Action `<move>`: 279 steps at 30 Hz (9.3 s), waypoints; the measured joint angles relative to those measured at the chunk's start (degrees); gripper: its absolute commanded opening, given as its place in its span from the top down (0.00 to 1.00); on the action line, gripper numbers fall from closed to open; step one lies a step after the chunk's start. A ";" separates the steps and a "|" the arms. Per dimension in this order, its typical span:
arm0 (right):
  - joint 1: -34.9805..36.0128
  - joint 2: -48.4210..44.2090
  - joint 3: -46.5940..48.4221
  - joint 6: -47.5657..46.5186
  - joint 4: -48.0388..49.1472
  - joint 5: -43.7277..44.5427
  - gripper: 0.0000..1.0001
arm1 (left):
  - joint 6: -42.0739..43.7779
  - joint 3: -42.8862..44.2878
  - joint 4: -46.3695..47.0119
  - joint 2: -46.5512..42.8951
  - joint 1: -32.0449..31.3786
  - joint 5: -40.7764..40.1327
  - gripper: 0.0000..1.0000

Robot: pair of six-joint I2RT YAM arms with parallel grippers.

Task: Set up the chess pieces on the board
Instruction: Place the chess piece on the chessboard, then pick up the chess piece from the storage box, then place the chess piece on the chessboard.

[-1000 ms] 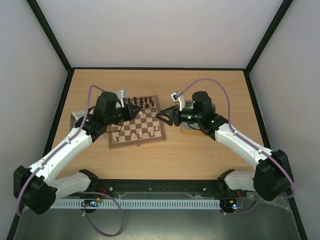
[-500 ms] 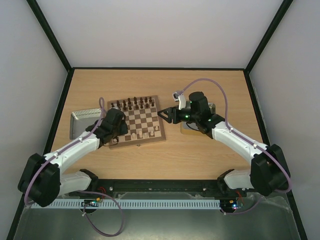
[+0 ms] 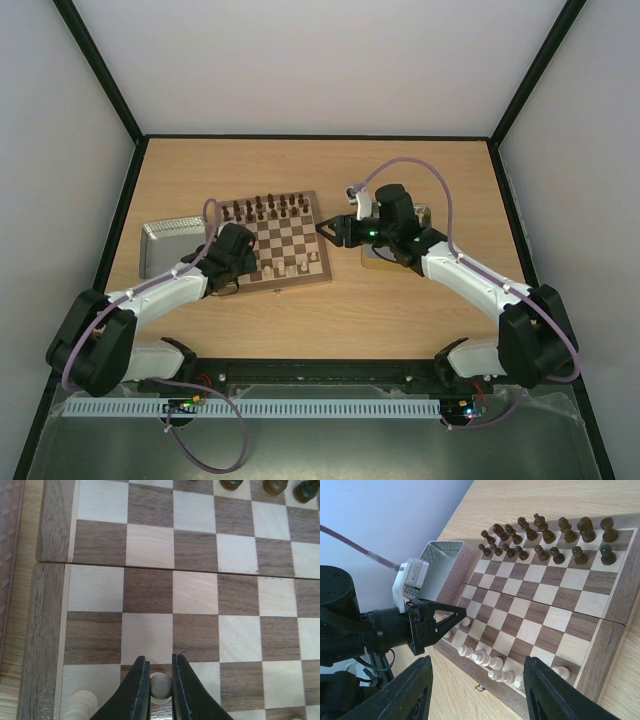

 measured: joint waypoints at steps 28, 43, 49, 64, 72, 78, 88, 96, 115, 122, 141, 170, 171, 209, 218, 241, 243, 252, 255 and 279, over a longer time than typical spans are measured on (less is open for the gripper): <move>0.00 1.70 0.04 0.20 -0.37 0.39 0.50 | 0.66 -0.59 -0.68 0.22 0.00 -0.79 0.84; 0.00 1.70 0.20 0.46 -0.59 1.44 0.51 | 1.86 1.42 -3.78 -0.02 0.00 1.07 0.67; 0.00 1.57 2.45 2.64 -4.61 14.45 0.50 | 2.16 4.39 -6.29 -4.57 0.00 1.11 0.60; -15.21 13.44 5.97 10.05 -16.87 41.13 0.61 | 5.44 4.57 -2.75 -21.27 0.00 7.96 0.48; -17.59 20.85 8.70 8.31 -17.86 45.92 0.73 | 5.79 4.57 -2.64 -20.87 0.00 10.03 0.48; -17.64 25.35 12.31 5.75 -18.38 47.98 0.76 | 5.81 4.24 -2.45 -20.33 0.00 10.64 0.47; -17.92 28.39 13.77 2.19 -18.64 50.05 0.81 | 5.92 4.22 -2.29 -19.34 0.00 11.50 0.48; -18.67 29.99 13.77 -0.50 -17.97 49.33 0.74 | 5.92 4.24 -2.08 -18.80 0.02 11.96 0.48; -19.30 30.64 13.75 -5.88 -14.32 47.91 0.80 | 5.97 4.24 -1.66 -17.75 0.11 12.44 0.47; -19.52 30.73 12.85 -5.62 -13.97 45.90 0.81 | 5.95 4.24 -1.68 -17.75 0.11 12.57 0.47; -19.52 20.09 5.33 -2.51 -13.97 41.38 0.88 | 5.11 4.24 -0.85 -17.70 0.11 14.34 0.46; -2.36 -8.74 -1.64 -0.33 13.46 -23.47 0.86 | -20.17 11.04 23.26 -13.16 1.14 53.90 0.34; -1.84 -8.83 -1.22 -0.33 13.88 -24.46 0.86 | -21.44 11.02 25.05 -12.92 1.14 55.54 0.35; 0.13 -7.58 2.75 -7.21 6.49 -29.92 0.61 | -27.21 11.41 31.69 -8.98 -1.18 66.16 0.98; 0.74 -8.50 2.95 -9.29 1.53 -23.47 0.41 | -15.54 13.31 17.73 -11.89 0.26 56.70 0.98; 0.70 -7.87 2.93 -1.55 -3.19 12.35 0.39 | 3.34 1.88 -4.39 -9.81 -6.91 -2.60 0.98; 0.70 -7.72 2.93 -1.49 -3.30 12.81 0.39 | 3.32 1.84 -2.97 -7.39 -6.91 -2.91 0.98; 0.70 -7.39 2.93 -1.51 -3.37 13.03 0.39 | 3.30 1.62 2.21 1.11 -6.84 -3.74 0.97; 0.70 -7.39 2.93 -1.51 -3.37 13.05 0.39 | 3.30 1.57 3.45 3.02 -6.84 -3.74 0.98; 0.70 -6.71 2.93 -1.55 -3.37 12.79 0.38 | 3.54 -0.20 4.70 4.33 -6.62 -5.01 0.84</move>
